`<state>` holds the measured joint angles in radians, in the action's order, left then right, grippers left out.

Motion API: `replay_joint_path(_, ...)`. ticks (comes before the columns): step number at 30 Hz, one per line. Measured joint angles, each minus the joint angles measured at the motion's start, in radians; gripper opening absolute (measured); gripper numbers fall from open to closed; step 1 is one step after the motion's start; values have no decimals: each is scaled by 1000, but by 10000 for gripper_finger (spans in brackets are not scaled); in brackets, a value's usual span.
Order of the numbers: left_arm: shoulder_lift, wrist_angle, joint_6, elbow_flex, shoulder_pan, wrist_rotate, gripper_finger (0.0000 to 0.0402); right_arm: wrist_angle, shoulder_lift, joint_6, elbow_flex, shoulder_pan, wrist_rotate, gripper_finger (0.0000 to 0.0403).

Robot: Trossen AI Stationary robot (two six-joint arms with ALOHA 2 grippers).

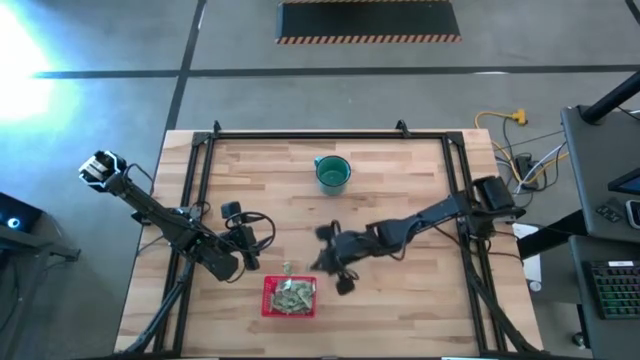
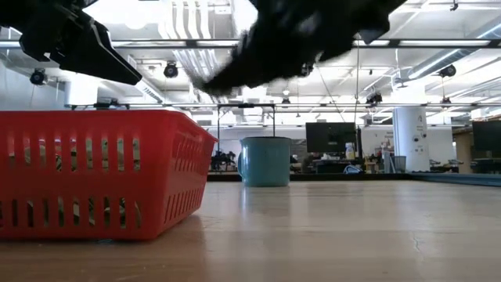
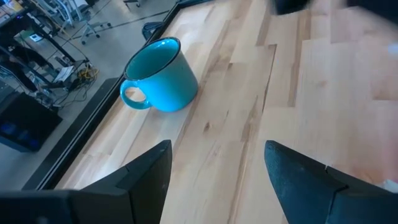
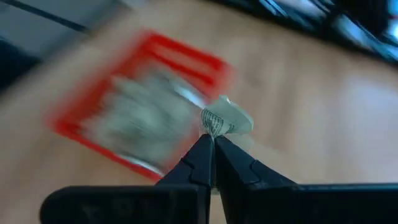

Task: Pick and place items into bin
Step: Put the green stevia packet into the red bin

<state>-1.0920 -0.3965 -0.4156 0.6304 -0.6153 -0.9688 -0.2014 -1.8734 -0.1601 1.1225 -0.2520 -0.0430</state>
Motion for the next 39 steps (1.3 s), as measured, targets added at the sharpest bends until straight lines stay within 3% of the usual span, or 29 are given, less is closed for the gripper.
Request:
replay_joint_path(4, 0, 7, 0, 0, 0, 0, 239, -112, -17, -30, 0, -25, -138, 8)
replay_joint_path(12, 0, 25, 1, 0, 0, 10, 239, -226, -92, 16, 23, -34, -152, 8)
replay_joint_path(20, 0, 23, 2, -5, 0, 262, 239, -118, -137, 29, 91, -34, -198, 12)
replay_joint_path(29, 0, 34, 5, -59, 1, 292, 239, -101, -136, 97, 98, -19, -280, 99)
replay_joint_path(34, 0, 110, 8, -95, 1, 390, 239, -80, -126, 98, 119, -15, -279, 148)
replay_joint_path(37, 0, 188, 57, -130, 1, 462, 239, 20, -89, 103, 141, -9, -233, 161)
replay_joint_path(39, -1, 275, 109, -162, 1, 499, 239, 126, -52, 112, 159, -3, -138, 164)
